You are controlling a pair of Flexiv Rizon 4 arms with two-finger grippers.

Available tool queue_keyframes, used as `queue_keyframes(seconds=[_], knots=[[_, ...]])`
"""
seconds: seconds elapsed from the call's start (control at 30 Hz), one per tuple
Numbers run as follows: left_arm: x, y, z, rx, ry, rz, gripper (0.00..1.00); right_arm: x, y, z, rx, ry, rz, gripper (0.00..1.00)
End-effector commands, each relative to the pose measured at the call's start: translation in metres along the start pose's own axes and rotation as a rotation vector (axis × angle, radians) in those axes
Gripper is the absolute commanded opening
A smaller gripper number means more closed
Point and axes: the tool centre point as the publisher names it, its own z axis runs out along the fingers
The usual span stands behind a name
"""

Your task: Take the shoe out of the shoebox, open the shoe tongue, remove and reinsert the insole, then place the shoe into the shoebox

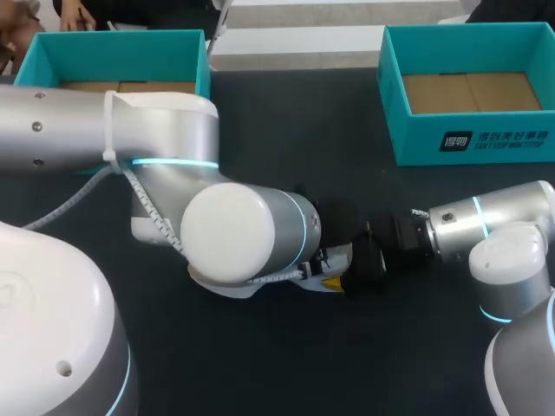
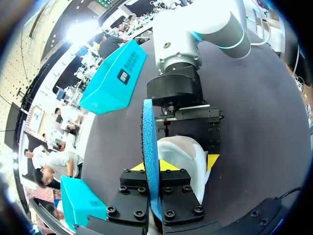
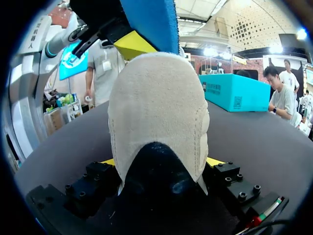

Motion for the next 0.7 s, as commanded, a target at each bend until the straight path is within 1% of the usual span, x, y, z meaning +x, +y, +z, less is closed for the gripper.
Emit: queue_keyframes(seconds=[0.03,0.23,0.37,0.57,0.7], knots=[[-0.009,-0.001,-0.010,0.006,0.022,-0.006,0.00,-0.001,-0.005,0.008,0.005,-0.001,0.001,0.00],[-0.025,-0.007,-0.028,0.006,0.067,-0.034,0.00,-0.001,-0.005,0.008,0.005,-0.001,0.001,0.00],[-0.031,-0.012,-0.034,0.010,0.113,-0.056,0.00,-0.001,-0.005,0.008,0.005,-0.001,0.001,0.00],[-0.032,-0.020,-0.041,0.054,0.201,-0.115,0.00,-0.001,-0.005,0.008,0.005,-0.001,0.001,0.00],[-0.031,-0.028,-0.046,0.088,0.224,-0.142,0.00,-0.001,-0.005,0.008,0.005,-0.001,0.001,0.00]])
